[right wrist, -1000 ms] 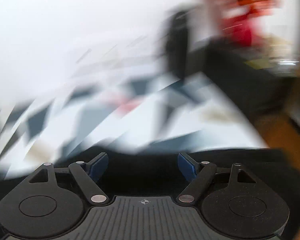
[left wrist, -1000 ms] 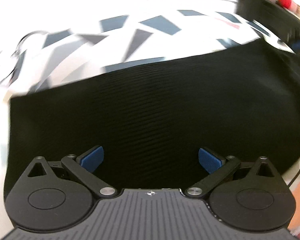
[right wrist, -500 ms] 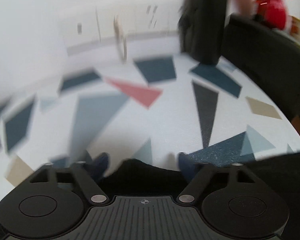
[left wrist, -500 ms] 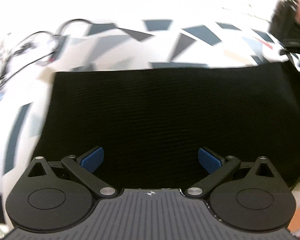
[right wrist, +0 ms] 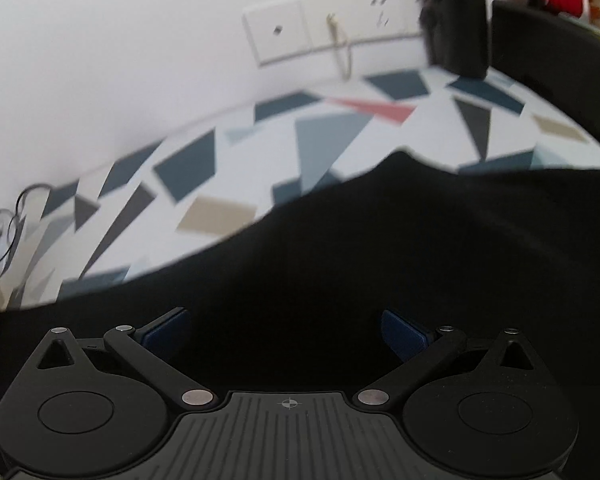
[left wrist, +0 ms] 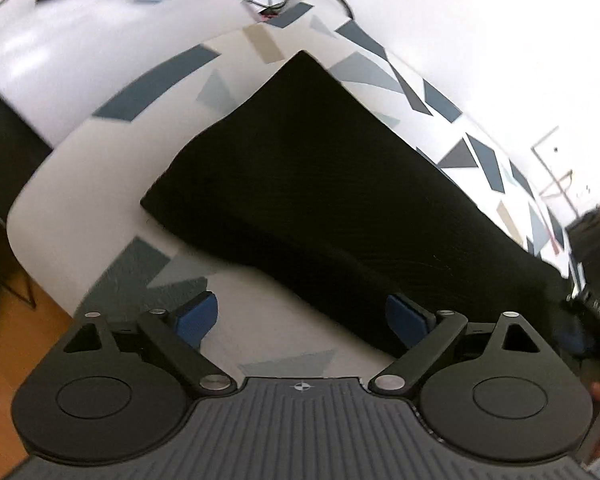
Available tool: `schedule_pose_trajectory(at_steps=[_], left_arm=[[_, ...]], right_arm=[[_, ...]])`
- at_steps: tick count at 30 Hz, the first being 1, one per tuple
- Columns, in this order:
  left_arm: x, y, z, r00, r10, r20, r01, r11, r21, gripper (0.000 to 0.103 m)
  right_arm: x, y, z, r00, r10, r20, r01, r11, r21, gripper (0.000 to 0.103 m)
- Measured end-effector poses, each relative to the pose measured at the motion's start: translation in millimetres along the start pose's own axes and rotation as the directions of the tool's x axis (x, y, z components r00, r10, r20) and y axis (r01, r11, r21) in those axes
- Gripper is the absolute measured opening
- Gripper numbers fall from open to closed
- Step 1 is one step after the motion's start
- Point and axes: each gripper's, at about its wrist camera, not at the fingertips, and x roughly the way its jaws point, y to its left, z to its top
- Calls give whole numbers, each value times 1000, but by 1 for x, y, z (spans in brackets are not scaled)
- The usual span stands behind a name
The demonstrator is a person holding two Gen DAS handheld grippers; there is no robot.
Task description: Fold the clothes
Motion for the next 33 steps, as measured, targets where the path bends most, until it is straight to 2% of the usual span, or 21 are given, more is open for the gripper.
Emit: schedule_pose_trajectory(at_steps=[2, 5, 9, 11, 13, 14, 15, 17, 18, 23, 27, 33], left_arm=[[5, 4, 1, 999, 1, 38, 0, 1000, -17, 93], [19, 17, 10, 997, 21, 72, -14, 996, -92, 93], [25, 28, 23, 993, -12, 119, 36, 979, -199, 98], [26, 29, 27, 990, -30, 141, 61, 972, -226, 95], [29, 28, 35, 986, -62, 156, 98, 968, -233, 65], [32, 30, 38, 986, -68, 152, 105, 962, -250, 38], [34, 31, 41, 986, -74, 147, 112, 957, -268, 27], [36, 36, 45, 984, -92, 154, 137, 941, -310, 21], [35, 39, 46, 981, -103, 166, 153, 931, -331, 20], [20, 31, 62, 966, -107, 236, 171, 948, -269, 15], [10, 39, 84, 957, -96, 275, 173, 947, -272, 14], [-21, 65, 110, 932, 14, 363, 87, 962, -260, 13]], right_arm=[[-1, 5, -3, 1000, 5, -10, -5, 1000, 3, 101], [-3, 10, -5, 1000, 2, -13, -2, 1000, -2, 101], [-3, 9, -6, 1000, -3, -25, 4, 1000, 20, 101], [-5, 8, -7, 1000, -10, -24, 11, 1000, 26, 101], [-7, 7, -8, 1000, -16, -24, 17, 999, 30, 101], [-7, 5, -8, 1000, -19, -25, 19, 999, 30, 101], [-8, 4, -9, 999, -23, -25, 23, 999, 27, 101], [-10, 1, -11, 999, -41, -19, 41, 999, 14, 101], [-11, 0, -13, 998, -61, -10, 61, 998, 5, 101], [-7, -10, -25, 976, -216, -3, 216, 976, -16, 102], [0, 6, -42, 971, -236, 41, 239, 968, -82, 102], [20, 62, -51, 984, -168, 64, 176, 969, -175, 102]])
